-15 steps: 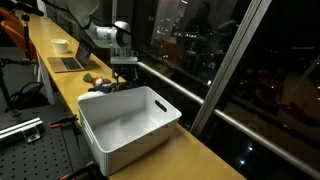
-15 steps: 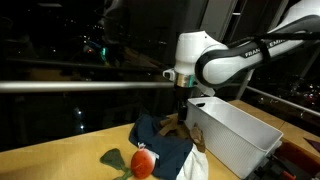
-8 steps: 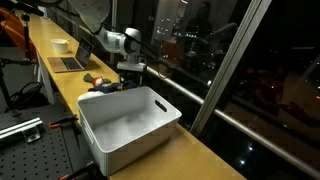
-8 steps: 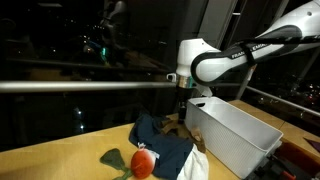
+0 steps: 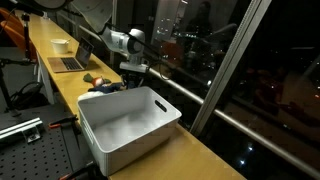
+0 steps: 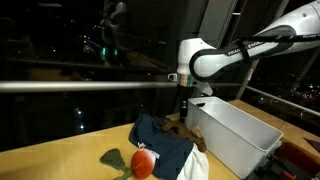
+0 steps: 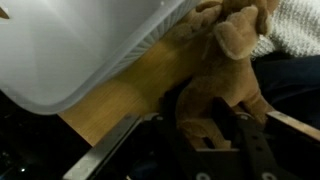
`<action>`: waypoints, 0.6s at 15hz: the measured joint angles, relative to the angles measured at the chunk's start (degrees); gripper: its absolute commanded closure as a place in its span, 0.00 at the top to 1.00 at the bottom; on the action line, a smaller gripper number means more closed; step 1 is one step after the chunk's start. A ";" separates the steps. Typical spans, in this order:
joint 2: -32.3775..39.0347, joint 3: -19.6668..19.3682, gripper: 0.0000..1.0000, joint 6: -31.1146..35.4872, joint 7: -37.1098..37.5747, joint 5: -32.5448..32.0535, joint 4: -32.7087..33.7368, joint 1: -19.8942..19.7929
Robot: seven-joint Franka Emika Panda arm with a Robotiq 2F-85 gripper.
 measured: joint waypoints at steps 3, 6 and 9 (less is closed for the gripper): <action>0.00 0.02 0.99 -0.16 -1.24 0.00 0.10 0.00; 0.00 0.07 1.00 -0.16 -2.76 0.00 0.09 0.00; 0.00 0.40 1.00 -0.16 -4.45 0.07 -0.12 -0.01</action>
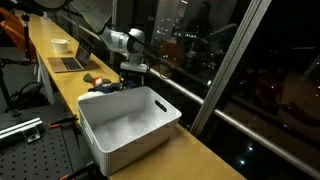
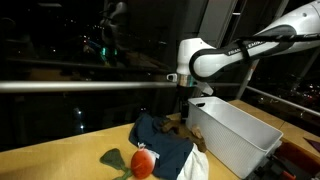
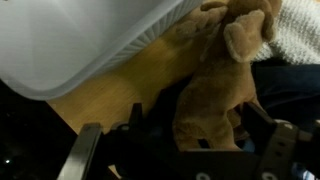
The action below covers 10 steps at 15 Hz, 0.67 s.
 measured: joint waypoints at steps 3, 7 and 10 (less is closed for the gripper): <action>0.15 0.36 1.00 -0.01 -0.86 0.26 -0.60 0.00; 1.02 0.63 0.74 -0.04 -1.47 0.63 -1.48 0.01; 1.93 0.66 0.49 -0.05 -1.47 0.72 -1.77 0.00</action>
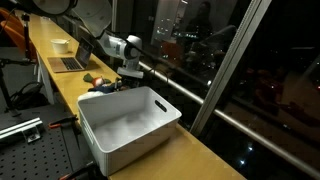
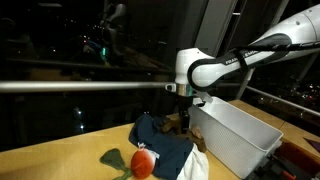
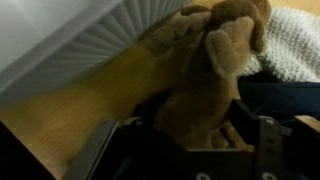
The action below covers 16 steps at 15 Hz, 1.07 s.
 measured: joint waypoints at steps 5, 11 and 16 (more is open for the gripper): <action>0.15 0.13 0.13 0.00 0.00 0.12 0.03 0.00; -6.53 0.70 0.03 -0.03 0.10 0.12 -2.58 0.03; -20.29 0.58 0.04 0.01 0.91 0.11 -8.30 -0.62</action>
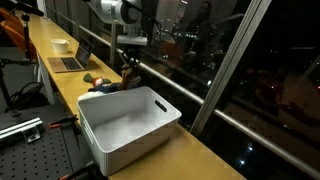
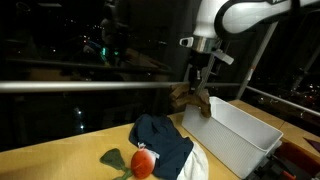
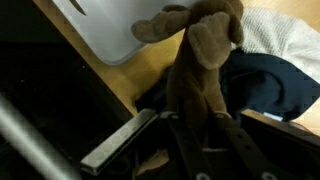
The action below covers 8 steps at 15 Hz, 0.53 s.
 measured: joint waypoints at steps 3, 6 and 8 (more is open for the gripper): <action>-8.54 -0.48 0.04 0.02 0.76 0.12 -3.95 -2.32; -16.60 -1.90 0.04 0.02 0.58 1.82 -8.89 -6.13; -21.27 -3.54 0.40 0.02 -0.75 3.49 -12.95 -9.03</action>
